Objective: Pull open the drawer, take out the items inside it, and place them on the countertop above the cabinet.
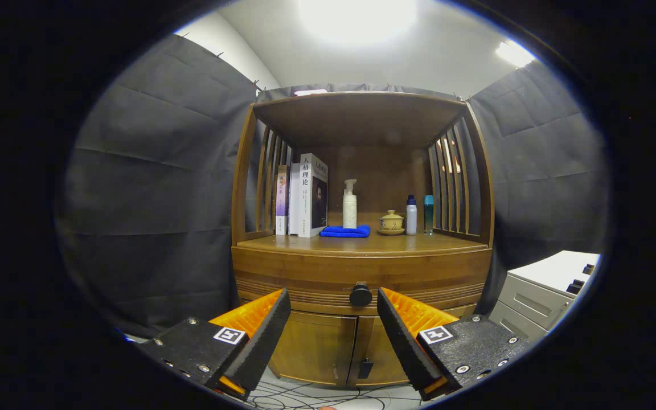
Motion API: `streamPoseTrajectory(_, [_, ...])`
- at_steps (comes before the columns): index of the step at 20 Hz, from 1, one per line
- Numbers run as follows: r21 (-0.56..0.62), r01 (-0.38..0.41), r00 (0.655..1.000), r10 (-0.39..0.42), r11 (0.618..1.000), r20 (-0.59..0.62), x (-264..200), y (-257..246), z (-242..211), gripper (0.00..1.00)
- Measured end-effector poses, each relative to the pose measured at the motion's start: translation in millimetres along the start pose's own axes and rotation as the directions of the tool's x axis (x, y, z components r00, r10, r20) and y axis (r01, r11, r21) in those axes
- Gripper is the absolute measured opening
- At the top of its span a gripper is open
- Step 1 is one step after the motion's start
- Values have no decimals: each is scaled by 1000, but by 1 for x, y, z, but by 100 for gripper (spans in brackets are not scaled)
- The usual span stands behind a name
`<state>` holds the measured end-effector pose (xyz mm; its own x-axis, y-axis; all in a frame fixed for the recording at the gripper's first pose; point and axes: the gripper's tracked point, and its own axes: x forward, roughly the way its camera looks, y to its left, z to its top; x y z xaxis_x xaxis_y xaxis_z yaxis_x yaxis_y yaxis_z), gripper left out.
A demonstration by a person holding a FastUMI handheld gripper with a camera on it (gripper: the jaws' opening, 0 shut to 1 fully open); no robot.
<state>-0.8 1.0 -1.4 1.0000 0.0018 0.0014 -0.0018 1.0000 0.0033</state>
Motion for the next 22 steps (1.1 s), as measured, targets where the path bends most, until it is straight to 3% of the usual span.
streamPoseTrajectory(22, [10,28,999,-28,1000,17,-2,-9,3,95])
